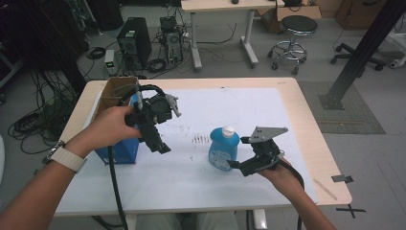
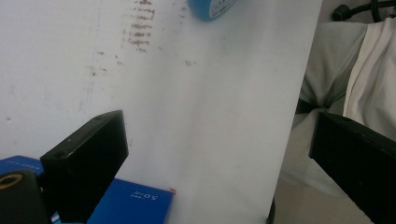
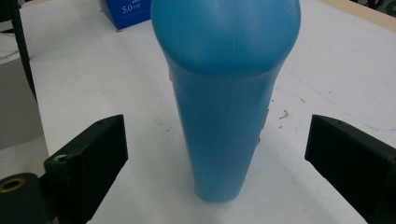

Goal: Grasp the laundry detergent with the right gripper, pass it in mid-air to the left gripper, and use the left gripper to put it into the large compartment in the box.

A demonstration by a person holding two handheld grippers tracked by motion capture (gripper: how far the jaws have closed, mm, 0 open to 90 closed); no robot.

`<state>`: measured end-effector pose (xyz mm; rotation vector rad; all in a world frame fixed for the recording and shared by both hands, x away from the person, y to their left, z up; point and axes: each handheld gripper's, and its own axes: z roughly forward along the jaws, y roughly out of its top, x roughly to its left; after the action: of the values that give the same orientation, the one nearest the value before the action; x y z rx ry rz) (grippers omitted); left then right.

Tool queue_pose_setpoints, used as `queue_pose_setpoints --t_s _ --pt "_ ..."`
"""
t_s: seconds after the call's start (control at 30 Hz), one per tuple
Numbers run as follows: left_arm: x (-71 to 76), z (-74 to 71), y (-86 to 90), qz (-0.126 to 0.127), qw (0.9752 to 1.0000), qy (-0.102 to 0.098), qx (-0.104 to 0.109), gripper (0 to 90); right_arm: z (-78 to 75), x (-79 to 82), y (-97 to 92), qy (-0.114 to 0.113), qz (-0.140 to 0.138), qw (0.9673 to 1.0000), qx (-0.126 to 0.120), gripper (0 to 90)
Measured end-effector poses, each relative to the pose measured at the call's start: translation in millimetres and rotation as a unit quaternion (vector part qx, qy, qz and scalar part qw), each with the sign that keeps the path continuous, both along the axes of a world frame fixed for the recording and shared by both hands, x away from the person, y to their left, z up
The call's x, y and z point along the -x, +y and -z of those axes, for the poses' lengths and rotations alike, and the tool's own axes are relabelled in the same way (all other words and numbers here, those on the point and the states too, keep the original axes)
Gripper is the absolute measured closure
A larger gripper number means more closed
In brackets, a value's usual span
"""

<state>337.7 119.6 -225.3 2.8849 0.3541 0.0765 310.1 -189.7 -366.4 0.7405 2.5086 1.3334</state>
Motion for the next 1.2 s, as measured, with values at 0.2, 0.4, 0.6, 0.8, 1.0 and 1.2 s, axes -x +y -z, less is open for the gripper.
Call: queue_pose_setpoints --t_s 0.2,0.4,0.6,0.8,1.0,1.2 --pt "-0.4 0.3 0.2 0.0 1.0 0.0 0.0 5.0 4.2 -2.9 4.2 -0.003 0.003 1.0 -0.009 5.8" --pt "-0.7 0.5 0.5 0.0 1.0 0.0 0.001 5.0 7.9 -6.4 10.1 -0.003 0.003 0.9998 -0.018 5.9" --pt "-1.4 0.7 0.9 0.0 1.0 0.0 0.001 5.0 11.4 -9.8 15.6 -0.006 0.004 0.9996 -0.026 6.0" --pt "-2.0 1.2 1.5 -0.002 1.0 0.0 0.002 5.0 16.8 -12.1 19.9 -0.009 0.005 0.9994 -0.032 6.4" --pt "-2.2 1.4 2.2 -0.002 1.0 0.0 0.002 5.0 17.6 -13.6 21.7 -0.014 0.01 0.999 -0.04 7.4" --pt "-2.5 1.3 2.2 -0.003 1.0 0.001 0.003 5.0 20.0 -13.2 25.4 -0.021 0.008 0.9989 -0.042 11.0"
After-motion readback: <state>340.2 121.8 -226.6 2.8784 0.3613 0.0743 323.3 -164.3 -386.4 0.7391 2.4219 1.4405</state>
